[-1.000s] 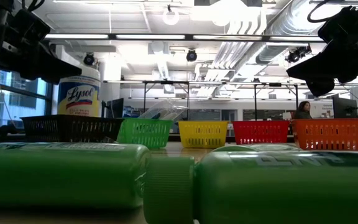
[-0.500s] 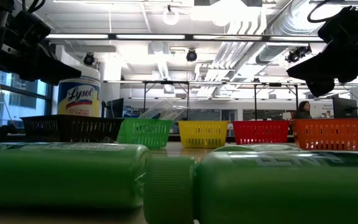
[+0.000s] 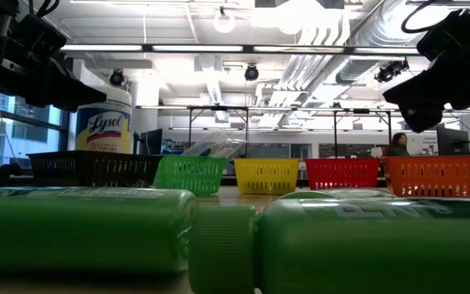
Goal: Pick & Place Travel size toiletries
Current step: Put the black comb into the red bin
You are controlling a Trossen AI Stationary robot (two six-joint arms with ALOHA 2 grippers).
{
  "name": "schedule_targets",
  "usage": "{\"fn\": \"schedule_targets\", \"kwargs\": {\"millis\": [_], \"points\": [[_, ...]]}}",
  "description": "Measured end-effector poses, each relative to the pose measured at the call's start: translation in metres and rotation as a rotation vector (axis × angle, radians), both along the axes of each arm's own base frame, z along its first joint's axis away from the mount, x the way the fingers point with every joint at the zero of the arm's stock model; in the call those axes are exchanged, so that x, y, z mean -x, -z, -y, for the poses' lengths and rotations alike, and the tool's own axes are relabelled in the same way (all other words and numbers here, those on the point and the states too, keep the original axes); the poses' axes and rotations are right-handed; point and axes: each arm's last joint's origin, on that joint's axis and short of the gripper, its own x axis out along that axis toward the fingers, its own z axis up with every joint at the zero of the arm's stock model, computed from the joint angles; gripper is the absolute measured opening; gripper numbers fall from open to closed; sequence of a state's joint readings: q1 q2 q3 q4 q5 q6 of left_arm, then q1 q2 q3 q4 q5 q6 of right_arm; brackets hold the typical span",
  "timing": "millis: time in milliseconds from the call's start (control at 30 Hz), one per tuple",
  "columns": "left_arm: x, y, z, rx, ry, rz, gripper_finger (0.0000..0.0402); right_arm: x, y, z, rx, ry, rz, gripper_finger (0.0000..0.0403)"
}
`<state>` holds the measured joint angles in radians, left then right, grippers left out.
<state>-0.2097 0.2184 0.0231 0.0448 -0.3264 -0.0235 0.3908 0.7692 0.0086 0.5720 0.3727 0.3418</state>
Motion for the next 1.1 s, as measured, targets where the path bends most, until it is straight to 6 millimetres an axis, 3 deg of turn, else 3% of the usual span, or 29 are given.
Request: {"fn": "schedule_targets", "kwargs": {"millis": [167, 533, 633, 900, 1100], "points": [[0.0, 0.0, 0.0, 0.0, 0.0, 0.0, 0.0, -0.011, -0.007, -0.005, 0.016, -0.007, -0.053, 0.0003], [0.0, 0.001, 0.0, 0.005, 0.001, -0.009, 0.0, -0.056, -0.022, -0.023, 0.093, -0.012, -0.188, 0.0003], [0.0, 0.001, 0.0, 0.005, 0.002, -0.01, 0.0, -0.076, -0.039, -0.035, 0.09, -0.014, -0.271, 0.0003], [0.0, 0.001, 0.0, 0.005, 0.003, -0.013, 0.0, -0.121, -0.078, -0.059, 0.196, 0.008, -0.645, 0.0003], [0.0, 0.002, 0.0, 0.005, 0.004, -0.016, 0.0, -0.138, -0.075, -0.071, 0.291, 0.064, -1.0, 0.0003]]}}
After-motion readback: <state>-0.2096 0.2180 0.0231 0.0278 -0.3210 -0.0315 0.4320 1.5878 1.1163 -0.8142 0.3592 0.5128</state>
